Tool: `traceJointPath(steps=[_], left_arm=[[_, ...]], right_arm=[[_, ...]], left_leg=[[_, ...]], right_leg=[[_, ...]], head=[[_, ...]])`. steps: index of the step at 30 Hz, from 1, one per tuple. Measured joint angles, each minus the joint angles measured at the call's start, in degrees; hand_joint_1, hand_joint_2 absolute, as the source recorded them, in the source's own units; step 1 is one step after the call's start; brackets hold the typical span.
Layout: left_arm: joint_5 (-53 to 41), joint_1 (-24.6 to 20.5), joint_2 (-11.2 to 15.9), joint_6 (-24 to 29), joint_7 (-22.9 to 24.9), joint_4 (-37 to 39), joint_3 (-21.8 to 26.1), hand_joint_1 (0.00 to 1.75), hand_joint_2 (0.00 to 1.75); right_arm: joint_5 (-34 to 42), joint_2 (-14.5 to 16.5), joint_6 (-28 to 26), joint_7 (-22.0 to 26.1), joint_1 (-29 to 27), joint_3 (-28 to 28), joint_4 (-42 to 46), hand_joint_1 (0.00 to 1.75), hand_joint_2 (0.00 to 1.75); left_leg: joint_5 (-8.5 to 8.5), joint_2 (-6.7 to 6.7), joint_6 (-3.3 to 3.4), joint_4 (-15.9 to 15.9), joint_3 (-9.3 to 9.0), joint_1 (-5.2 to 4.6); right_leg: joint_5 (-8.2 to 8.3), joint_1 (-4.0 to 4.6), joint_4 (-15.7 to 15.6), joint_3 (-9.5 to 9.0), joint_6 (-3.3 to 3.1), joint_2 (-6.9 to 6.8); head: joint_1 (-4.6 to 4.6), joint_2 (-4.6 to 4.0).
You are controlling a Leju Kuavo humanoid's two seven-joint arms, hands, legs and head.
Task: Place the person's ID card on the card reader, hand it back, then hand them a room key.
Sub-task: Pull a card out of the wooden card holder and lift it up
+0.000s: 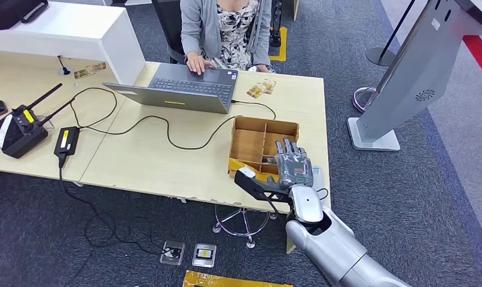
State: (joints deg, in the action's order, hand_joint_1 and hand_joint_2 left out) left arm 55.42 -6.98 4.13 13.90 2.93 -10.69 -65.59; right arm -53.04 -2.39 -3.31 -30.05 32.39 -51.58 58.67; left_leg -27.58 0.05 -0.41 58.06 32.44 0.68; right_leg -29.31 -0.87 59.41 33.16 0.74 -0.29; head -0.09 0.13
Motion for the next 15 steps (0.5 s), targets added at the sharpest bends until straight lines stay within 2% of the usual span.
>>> traceJointPath(steps=[12,15], left_arm=[[-0.06,0.0,0.0,0.0,0.0,0.0,0.0,0.0,0.0],[-0.09,0.0,0.0,0.0,0.0,0.0,-0.01,0.0,0.0]], right_arm=[[0.34,0.84,-0.52,0.25,-0.07,0.0,-1.79,0.0,1.75],[0.16,0.95,-0.91,0.21,-0.08,0.01,-2.08,1.31,1.75]], left_leg=[[0.0,0.0,0.0,0.0,0.0,0.0],[0.0,0.0,0.0,0.0,0.0,0.0]], right_leg=[[0.0,0.0,0.0,0.0,0.0,0.0],[0.0,0.0,0.0,0.0,0.0,0.0]], head=[[0.01,0.0],[0.0,0.0]])
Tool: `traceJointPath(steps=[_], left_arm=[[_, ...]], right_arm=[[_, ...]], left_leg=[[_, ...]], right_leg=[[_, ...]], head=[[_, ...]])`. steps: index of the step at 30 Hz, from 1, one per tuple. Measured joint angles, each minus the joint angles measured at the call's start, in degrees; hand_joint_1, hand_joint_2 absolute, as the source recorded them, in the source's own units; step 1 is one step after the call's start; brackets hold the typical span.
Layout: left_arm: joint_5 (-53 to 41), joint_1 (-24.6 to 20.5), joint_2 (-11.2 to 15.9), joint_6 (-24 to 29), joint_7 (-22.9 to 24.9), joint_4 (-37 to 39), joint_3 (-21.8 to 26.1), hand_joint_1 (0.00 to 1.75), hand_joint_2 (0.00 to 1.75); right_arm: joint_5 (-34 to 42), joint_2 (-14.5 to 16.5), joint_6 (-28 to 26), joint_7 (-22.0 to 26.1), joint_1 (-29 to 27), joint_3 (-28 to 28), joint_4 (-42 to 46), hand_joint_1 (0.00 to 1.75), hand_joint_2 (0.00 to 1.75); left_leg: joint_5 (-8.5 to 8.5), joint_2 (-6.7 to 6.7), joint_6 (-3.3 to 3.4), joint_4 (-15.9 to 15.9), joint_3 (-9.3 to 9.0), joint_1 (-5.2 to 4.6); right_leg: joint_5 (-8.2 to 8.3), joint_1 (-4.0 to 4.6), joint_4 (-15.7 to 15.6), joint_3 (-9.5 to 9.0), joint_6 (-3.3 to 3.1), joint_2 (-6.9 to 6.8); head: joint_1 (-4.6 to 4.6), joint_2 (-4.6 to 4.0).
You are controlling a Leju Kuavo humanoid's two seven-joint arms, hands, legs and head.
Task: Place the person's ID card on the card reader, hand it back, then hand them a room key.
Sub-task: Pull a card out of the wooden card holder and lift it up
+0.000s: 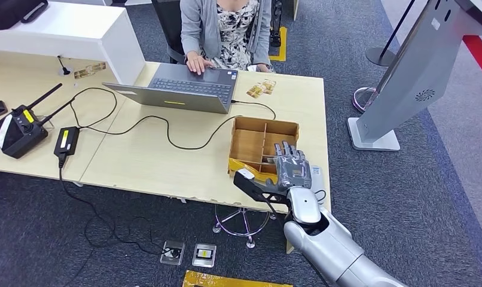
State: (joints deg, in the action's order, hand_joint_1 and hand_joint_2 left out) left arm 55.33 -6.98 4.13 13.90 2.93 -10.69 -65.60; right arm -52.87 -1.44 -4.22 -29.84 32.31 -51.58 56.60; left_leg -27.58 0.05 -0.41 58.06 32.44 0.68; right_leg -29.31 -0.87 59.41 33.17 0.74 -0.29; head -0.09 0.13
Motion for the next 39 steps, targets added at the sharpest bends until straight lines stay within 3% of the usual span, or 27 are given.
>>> traceJointPath(steps=[1,16,39], left_arm=[[-0.01,0.0,0.0,0.0,0.0,0.0,0.0,0.0,0.0],[0.19,0.0,-0.01,0.55,0.0,0.0,-0.02,0.0,0.0],[-1.28,0.0,0.41,0.1,0.16,0.02,-0.02,0.0,0.0]], right_arm=[[-0.12,0.01,-0.2,-0.02,0.0,0.01,-0.08,1.75,1.75],[-3.1,0.0,-3.44,0.64,-0.71,0.28,-1.25,1.75,1.75],[-0.72,1.03,-7.58,3.08,-2.47,2.45,-6.27,1.75,1.75]], left_leg=[[0.0,0.0,0.0,0.0,0.0,0.0],[0.0,0.0,0.0,0.0,-0.01,0.0],[-0.01,-0.03,0.0,0.0,-0.23,0.0]], right_leg=[[0.0,0.0,0.0,0.0,0.0,0.0],[0.0,0.0,0.0,0.0,0.0,0.0],[0.0,0.0,-0.02,-0.19,0.0,0.02]], head=[[0.0,0.0],[0.0,0.0],[0.0,0.0]])
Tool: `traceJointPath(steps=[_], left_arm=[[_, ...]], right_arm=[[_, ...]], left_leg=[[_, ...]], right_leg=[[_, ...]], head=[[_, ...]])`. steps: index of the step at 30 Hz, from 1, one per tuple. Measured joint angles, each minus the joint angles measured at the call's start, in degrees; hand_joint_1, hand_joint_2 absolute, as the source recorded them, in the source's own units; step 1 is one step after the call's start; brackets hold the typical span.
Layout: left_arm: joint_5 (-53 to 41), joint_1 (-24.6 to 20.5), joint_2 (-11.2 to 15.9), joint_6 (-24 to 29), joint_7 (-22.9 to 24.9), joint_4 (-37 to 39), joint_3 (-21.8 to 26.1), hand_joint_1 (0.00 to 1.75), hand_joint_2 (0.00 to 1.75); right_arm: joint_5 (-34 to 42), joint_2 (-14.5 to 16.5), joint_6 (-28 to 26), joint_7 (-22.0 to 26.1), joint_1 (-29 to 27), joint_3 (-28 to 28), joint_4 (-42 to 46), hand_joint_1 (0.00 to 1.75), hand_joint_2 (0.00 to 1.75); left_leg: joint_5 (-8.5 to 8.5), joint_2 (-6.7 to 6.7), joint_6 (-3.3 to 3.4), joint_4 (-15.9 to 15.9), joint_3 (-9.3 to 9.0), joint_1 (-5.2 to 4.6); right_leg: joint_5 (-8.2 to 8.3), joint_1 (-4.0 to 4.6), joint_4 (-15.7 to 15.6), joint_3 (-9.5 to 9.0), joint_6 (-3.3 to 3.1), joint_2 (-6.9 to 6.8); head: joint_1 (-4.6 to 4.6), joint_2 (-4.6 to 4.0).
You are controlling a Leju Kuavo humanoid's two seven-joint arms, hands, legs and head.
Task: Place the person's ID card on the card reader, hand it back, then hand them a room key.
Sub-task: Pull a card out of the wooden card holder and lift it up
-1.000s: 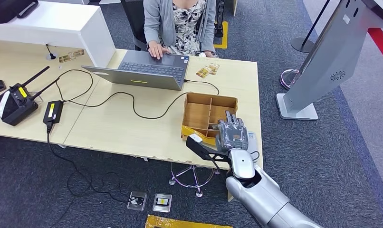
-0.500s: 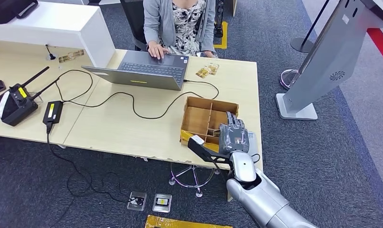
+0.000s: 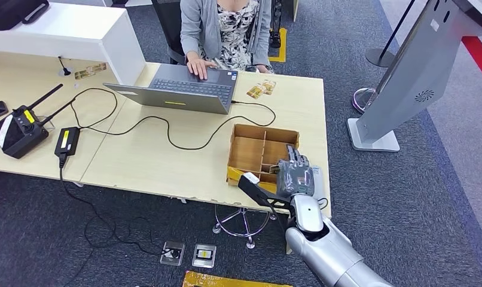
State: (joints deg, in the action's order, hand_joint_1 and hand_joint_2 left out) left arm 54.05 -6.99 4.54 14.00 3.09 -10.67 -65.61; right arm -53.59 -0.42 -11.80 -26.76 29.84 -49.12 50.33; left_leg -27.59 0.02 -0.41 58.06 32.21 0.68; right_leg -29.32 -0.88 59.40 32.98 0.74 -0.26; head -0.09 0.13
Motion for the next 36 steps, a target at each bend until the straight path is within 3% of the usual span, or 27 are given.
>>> traceJointPath(steps=[20,27,36], left_arm=[[0.16,0.02,0.39,-0.74,-0.12,0.0,0.0,0.0,0.0],[-0.74,-0.16,0.51,-1.13,-0.16,0.0,0.0,0.0,0.0],[-0.88,-0.77,0.51,-1.72,-0.31,0.0,0.0,0.0,0.0]], right_arm=[[-1.18,-0.21,-0.46,-1.57,-0.59,0.16,1.59,1.75,1.75],[-7.35,-2.56,0.32,-4.66,-0.51,2.34,10.6,1.75,1.75],[-10.12,-4.46,0.33,-3.15,1.01,4.84,20.64,1.75,1.75]], left_leg=[[0.0,0.0,0.0,0.0,-0.12,0.0],[0.01,-0.01,0.0,0.01,-0.02,-0.02],[0.0,-0.03,0.0,0.0,-0.01,-0.01]], right_leg=[[0.01,0.0,-0.01,-0.12,0.0,-0.01],[0.02,-0.02,0.0,-0.02,0.0,0.01],[0.02,-0.01,0.0,0.0,0.0,0.03]], head=[[0.0,0.0],[0.01,0.0],[-0.01,0.0]])
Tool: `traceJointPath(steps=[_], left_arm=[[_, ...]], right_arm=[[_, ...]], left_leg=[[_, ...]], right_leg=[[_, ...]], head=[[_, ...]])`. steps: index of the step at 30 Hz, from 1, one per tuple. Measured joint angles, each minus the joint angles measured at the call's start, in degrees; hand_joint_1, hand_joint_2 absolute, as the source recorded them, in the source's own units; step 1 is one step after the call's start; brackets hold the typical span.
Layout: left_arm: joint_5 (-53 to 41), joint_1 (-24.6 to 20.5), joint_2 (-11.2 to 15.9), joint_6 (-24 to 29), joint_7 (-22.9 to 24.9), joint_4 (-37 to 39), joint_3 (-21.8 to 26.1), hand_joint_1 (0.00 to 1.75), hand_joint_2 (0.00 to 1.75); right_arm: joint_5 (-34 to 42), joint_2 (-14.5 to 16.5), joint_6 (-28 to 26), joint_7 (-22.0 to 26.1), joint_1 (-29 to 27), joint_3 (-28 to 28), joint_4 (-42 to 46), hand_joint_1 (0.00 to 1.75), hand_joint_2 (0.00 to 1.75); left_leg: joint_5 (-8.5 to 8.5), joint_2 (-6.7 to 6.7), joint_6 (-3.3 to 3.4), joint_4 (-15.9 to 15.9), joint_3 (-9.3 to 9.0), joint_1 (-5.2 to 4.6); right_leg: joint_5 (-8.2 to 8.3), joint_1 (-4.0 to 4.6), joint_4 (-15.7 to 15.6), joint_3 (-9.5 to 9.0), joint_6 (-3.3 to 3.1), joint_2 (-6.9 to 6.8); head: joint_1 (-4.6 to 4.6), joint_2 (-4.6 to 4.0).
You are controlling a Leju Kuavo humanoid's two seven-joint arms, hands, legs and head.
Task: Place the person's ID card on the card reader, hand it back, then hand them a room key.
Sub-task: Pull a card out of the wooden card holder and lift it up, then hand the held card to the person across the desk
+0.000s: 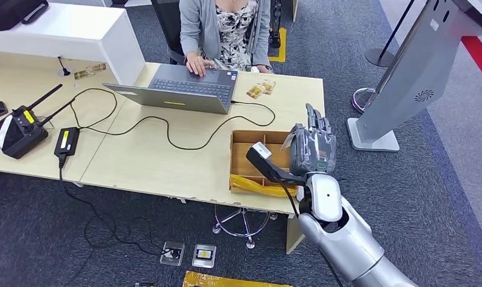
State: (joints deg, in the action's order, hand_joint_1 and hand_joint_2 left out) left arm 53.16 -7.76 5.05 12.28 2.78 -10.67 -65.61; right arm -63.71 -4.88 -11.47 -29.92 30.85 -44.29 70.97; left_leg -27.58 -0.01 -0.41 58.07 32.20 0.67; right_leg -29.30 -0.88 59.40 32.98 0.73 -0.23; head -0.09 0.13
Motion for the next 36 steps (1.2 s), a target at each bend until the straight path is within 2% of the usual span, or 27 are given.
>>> traceJointPath(steps=[10,16,22,26,36], left_arm=[[-0.11,-0.44,-0.01,0.07,0.04,0.0,-0.02,0.0,0.0],[-0.29,-1.13,-0.02,0.24,0.34,0.0,-0.08,0.0,0.0],[-0.54,-1.27,-0.04,0.35,0.4,0.0,-0.13,0.0,0.0],[-0.91,-1.7,-0.13,0.09,0.72,0.0,-0.13,0.0,0.0],[-1.24,-2.39,-0.96,0.36,1.9,0.0,-0.19,0.0,0.0]], right_arm=[[3.24,0.23,-3.53,3.58,2.13,0.25,-0.75,1.75,1.75],[8.79,2.31,-6.58,6.28,7.17,0.15,-8.93,1.75,1.75],[9.44,3.88,-6.91,6.21,9.61,0.04,-14.65,1.75,1.75],[9.82,5.45,-6.68,6.44,13.42,0.01,-20.02,1.75,1.75],[9.41,9.43,-9.45,8.06,19.24,0.01,-31.77,1.75,1.75]], left_leg=[[0.0,0.01,0.0,0.0,0.06,0.0],[0.02,0.03,0.0,0.0,0.07,0.0],[0.01,0.04,0.0,0.0,0.17,0.0],[0.02,0.04,0.0,0.0,0.21,-0.01],[0.03,0.05,0.0,0.0,0.22,0.0]], right_leg=[[0.0,0.0,0.01,0.01,0.0,-0.01],[0.01,0.0,0.02,0.01,0.0,-0.06],[0.0,0.0,0.02,0.1,0.0,-0.05],[0.01,0.0,0.02,0.14,0.0,-0.06],[0.02,0.0,0.03,0.15,-0.02,-0.06]], head=[[0.01,0.0],[0.01,0.0],[0.02,0.0],[0.01,0.0],[0.01,0.0]])
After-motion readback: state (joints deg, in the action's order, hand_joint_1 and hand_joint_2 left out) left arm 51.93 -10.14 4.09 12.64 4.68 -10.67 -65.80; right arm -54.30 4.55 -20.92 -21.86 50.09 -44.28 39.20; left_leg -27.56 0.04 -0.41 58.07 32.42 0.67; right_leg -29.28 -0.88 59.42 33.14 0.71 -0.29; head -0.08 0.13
